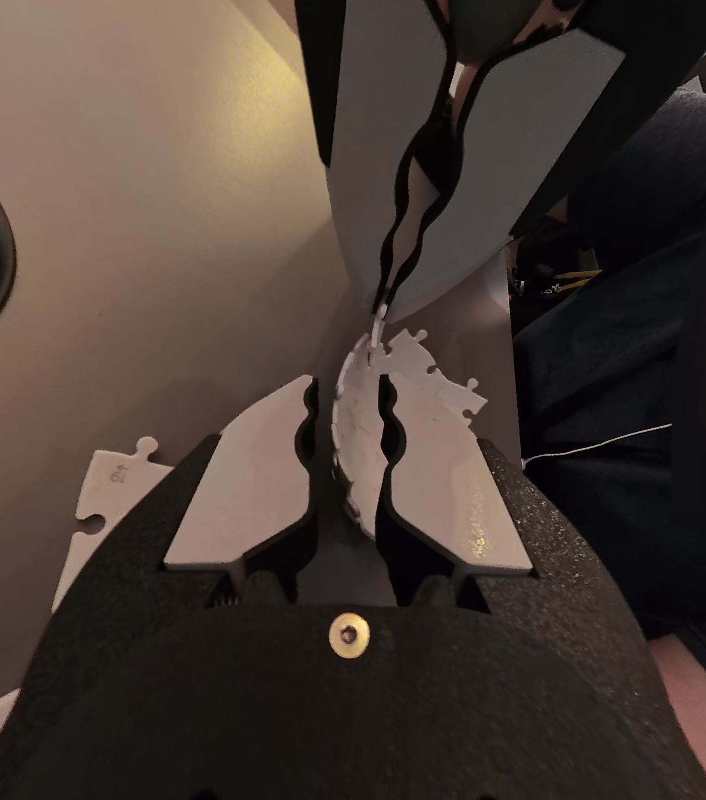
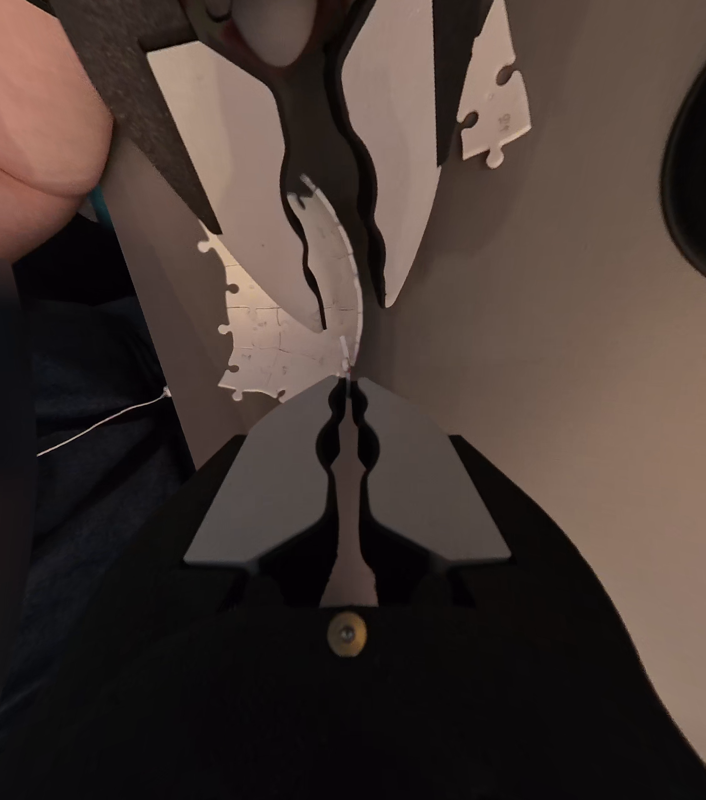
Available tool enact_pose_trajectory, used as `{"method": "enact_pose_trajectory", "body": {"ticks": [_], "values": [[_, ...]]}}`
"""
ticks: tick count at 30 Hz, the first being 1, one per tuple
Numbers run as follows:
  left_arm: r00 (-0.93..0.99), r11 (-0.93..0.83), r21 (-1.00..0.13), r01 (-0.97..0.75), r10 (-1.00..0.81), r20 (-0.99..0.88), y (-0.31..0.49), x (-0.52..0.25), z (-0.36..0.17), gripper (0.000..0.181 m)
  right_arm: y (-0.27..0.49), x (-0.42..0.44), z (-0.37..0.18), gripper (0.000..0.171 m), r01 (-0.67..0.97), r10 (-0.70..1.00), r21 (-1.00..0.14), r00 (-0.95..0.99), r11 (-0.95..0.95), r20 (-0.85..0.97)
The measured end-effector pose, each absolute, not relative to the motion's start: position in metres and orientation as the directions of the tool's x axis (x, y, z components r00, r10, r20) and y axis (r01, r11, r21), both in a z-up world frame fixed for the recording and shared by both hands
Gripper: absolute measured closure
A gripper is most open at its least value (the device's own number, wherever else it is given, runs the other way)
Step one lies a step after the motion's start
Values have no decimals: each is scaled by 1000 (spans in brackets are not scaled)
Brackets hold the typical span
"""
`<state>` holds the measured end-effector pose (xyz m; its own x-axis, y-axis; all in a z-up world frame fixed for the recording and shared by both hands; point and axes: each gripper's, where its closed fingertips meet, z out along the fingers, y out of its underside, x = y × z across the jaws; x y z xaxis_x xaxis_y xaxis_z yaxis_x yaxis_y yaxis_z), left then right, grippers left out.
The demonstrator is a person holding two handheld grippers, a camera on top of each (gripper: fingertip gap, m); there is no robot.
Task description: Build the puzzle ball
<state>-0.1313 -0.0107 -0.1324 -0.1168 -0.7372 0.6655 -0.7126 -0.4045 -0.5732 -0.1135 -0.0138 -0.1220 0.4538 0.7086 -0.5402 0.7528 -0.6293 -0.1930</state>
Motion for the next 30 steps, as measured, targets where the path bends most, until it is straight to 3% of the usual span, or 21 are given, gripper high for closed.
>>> {"method": "enact_pose_trajectory", "body": {"ticks": [14,23,30], "values": [[-115,-408,-569,-714,-734,670,-10,-137,-129,156,-16,-110,-111,168,775,742,-227,408,-589,-532],[-108,-465,-669,-581,-770,629,12,-129,-107,150,-19,-101,-119,168,795,735,-164,433,-584,-522],[-113,-468,-668,-578,-765,634,10,-127,-105,147,-11,-106,-119,168,788,753,-208,419,-579,-508]]}}
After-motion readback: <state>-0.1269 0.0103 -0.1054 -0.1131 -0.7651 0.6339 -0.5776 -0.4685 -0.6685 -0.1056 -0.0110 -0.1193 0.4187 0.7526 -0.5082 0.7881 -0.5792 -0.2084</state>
